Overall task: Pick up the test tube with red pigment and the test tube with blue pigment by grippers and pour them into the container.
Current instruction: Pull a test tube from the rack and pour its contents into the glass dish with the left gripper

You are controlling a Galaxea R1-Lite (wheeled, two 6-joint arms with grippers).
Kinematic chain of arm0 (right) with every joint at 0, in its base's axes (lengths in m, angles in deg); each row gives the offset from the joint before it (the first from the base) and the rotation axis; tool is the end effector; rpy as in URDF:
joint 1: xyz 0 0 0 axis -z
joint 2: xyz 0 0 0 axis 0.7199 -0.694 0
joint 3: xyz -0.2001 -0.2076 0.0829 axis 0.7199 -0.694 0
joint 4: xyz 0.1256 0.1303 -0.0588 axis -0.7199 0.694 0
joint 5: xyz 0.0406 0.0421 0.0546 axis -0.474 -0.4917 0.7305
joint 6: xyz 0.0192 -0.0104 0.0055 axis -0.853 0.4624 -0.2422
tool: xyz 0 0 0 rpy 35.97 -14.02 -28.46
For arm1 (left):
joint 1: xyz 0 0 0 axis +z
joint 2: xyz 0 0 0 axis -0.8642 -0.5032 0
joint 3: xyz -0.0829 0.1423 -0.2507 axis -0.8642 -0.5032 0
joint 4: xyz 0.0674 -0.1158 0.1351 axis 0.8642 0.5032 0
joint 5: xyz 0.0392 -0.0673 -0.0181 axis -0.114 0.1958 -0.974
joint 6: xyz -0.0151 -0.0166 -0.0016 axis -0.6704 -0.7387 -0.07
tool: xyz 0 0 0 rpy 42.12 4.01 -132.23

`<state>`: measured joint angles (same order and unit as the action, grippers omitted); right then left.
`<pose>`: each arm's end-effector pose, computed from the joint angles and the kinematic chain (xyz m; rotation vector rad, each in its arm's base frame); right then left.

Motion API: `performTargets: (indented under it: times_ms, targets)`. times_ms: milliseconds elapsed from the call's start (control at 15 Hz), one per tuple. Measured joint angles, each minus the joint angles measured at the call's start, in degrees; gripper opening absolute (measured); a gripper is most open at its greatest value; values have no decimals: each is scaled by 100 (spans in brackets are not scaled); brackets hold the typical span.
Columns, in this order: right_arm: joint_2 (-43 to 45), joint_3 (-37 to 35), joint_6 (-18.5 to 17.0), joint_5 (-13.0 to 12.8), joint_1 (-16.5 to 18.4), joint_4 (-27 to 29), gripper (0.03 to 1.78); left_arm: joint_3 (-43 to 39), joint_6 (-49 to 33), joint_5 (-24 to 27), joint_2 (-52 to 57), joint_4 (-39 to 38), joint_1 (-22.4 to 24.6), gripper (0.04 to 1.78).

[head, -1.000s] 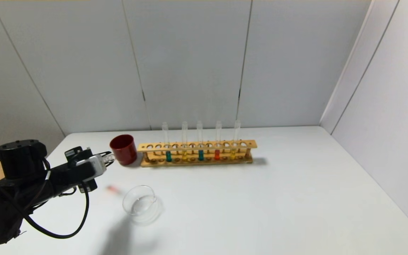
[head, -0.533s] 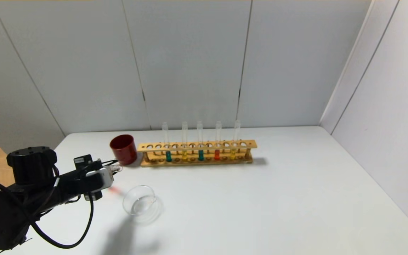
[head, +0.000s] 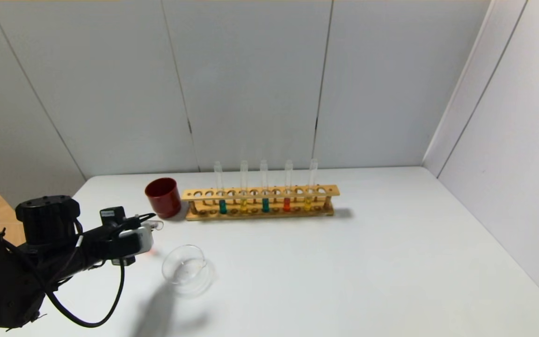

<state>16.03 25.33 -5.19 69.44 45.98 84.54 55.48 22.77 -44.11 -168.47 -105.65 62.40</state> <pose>-0.0228 0.0001 0.0753 0.0000 0.0018 0.0050 0.2770 0.0020 0.0676 1.2188 -0.0022 -0.5947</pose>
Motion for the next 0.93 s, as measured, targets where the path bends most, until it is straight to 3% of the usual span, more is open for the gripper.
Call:
performTargets:
  times_ms: [933]
  targets:
    - [0,0,0,0,0,0,175,-232,718,-141,-39,24,-61,32]
